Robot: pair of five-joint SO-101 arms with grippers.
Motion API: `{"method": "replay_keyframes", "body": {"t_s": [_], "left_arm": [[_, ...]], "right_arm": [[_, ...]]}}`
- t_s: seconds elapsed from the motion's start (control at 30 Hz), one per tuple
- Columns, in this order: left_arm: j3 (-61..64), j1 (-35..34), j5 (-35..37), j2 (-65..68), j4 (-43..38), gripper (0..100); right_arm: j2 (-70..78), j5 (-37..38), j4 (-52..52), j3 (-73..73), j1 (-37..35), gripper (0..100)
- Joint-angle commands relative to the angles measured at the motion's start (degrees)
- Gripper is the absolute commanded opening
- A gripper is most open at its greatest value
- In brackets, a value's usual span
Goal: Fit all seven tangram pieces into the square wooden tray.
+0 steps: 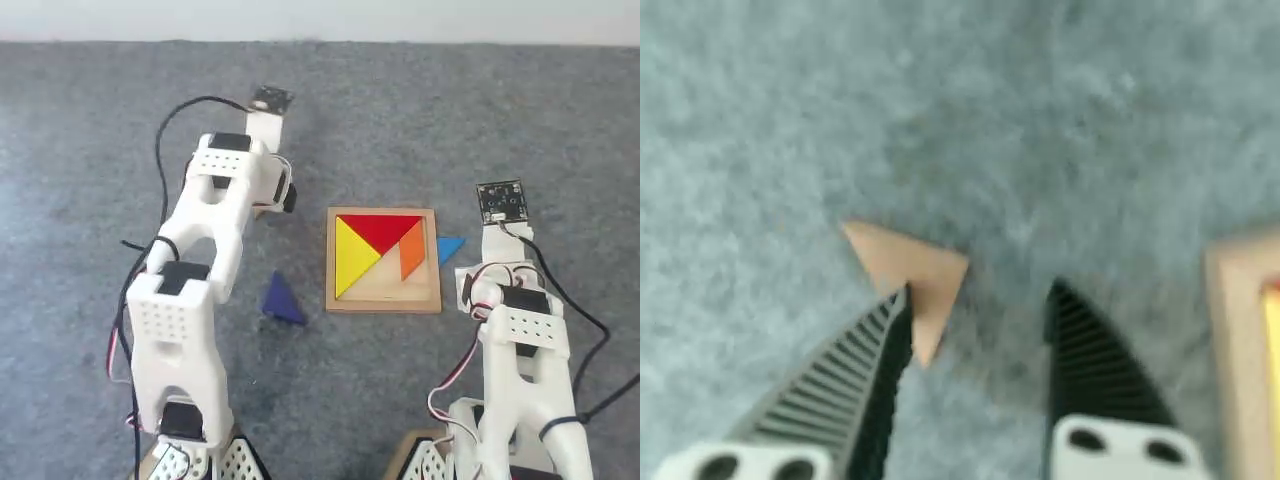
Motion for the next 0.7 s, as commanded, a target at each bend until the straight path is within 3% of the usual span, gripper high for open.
{"method": "replay_keyframes", "body": {"t_s": [0.0, 0.3, 0.67], "left_arm": [[-4.26, -1.76, 1.23, 0.53, 4.57, 18], [-8.84, -6.59, 1.58, 4.48, 6.95, 18], [-11.56, -6.07, 4.04, 3.25, 7.12, 16]], "right_arm": [[-1.89, 0.7, -0.57, -0.35, -0.48, 4.5], [-1.89, 0.7, -0.57, -0.35, -0.48, 4.5], [-1.89, 0.7, -0.48, -0.35, -0.48, 4.5]]}}
